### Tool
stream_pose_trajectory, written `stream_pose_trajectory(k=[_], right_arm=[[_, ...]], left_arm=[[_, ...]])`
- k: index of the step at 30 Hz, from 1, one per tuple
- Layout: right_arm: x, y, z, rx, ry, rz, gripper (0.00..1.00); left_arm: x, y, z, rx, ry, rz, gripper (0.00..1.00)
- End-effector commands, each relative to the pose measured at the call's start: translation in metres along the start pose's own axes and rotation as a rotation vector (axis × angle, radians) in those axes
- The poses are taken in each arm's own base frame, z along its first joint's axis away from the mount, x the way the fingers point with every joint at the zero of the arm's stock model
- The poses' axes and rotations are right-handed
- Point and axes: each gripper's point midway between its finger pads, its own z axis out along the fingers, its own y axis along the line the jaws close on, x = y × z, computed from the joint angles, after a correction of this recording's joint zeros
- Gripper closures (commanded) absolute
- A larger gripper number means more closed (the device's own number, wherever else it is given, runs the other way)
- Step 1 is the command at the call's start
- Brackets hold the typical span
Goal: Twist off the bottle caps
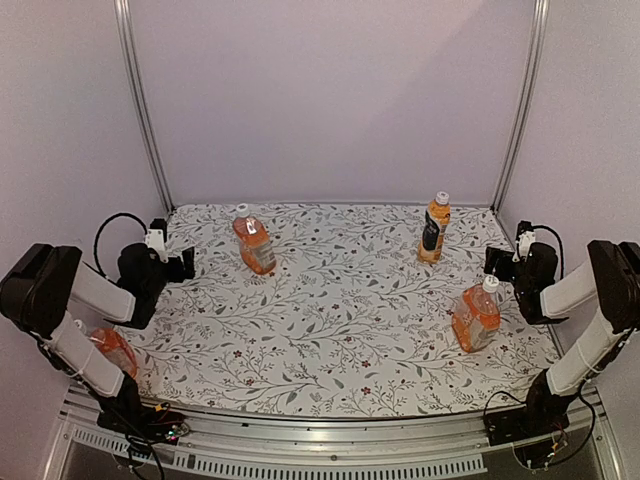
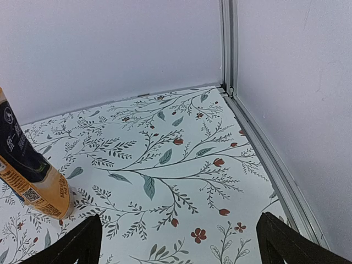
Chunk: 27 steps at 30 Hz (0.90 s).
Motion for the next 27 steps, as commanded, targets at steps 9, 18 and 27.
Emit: stream_pose_trajectory(k=[9, 18, 27], right_arm=[[-0.052, 0.0, -0.022, 0.037, 0.031, 0.03, 0.01], [-0.149, 0.022, -0.086, -0.004, 0.149, 0.162, 0.12], [-0.202, 0.099, -0.122, -0.025, 0.379, 0.01, 0.01]], left_arm=[[-0.002, 0.001, 0.002, 0.003, -0.003, -0.007, 0.01], [-0.037, -0.011, 0.034, 0.084, 0.237, 0.067, 0.0], [-0.126, -0.041, -0.005, 0.471, 0.393, 0.027, 0.0]])
